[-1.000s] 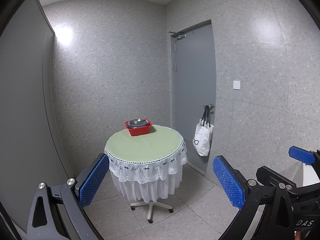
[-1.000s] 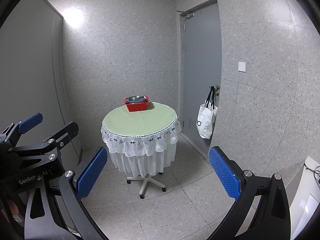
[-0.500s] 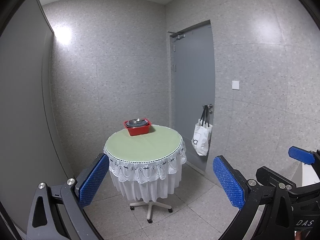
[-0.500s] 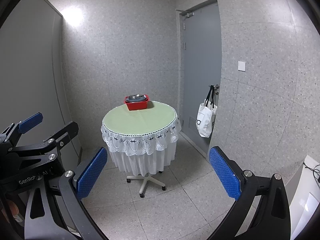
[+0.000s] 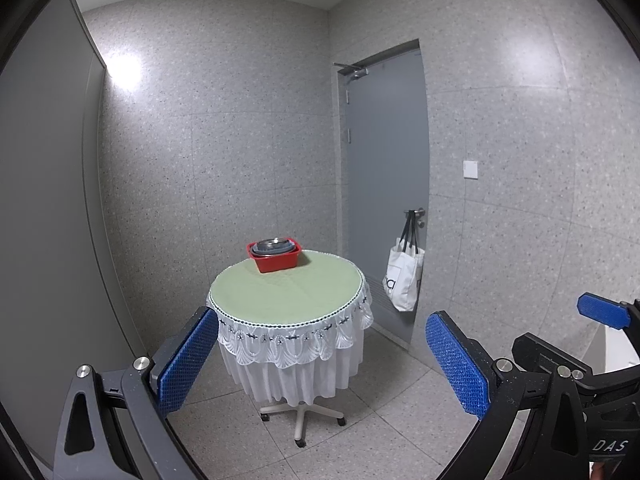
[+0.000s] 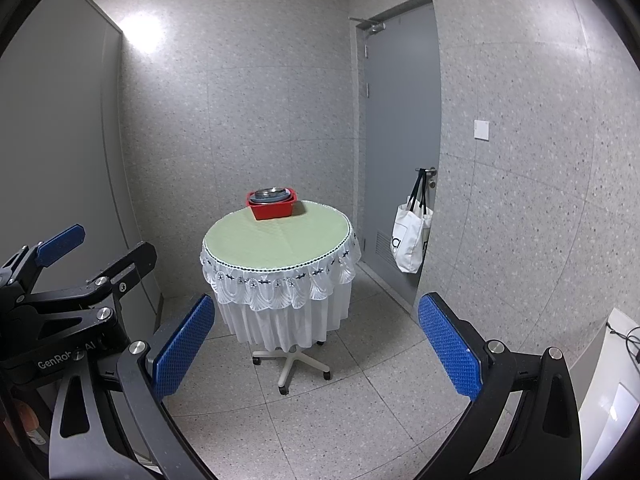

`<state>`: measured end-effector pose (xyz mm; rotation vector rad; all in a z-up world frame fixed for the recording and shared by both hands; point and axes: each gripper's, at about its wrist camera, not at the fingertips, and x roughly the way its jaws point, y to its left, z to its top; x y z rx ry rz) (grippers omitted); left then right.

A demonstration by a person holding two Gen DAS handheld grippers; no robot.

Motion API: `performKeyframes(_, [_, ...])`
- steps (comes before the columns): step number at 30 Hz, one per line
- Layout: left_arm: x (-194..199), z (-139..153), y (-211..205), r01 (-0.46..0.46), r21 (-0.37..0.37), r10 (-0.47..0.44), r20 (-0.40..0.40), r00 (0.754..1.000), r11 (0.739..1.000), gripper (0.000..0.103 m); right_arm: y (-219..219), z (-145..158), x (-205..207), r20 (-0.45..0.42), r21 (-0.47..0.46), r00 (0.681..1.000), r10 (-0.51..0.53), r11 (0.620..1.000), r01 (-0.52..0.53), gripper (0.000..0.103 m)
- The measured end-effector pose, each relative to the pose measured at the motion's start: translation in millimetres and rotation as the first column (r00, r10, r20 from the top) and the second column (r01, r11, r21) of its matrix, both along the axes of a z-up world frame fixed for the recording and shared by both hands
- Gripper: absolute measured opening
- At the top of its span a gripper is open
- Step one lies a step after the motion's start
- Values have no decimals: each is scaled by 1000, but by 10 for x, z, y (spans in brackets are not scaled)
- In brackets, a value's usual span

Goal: Organize plates and bowls

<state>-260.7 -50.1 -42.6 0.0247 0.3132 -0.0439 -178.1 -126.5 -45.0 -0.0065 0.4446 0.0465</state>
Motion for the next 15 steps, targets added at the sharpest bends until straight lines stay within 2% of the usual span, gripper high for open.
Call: performKeyframes(15, [-23, 0, 2, -4, 7, 4, 2, 1000, 1000, 102, -26, -12, 4, -1, 3, 1000, 2, 1000, -2, 103])
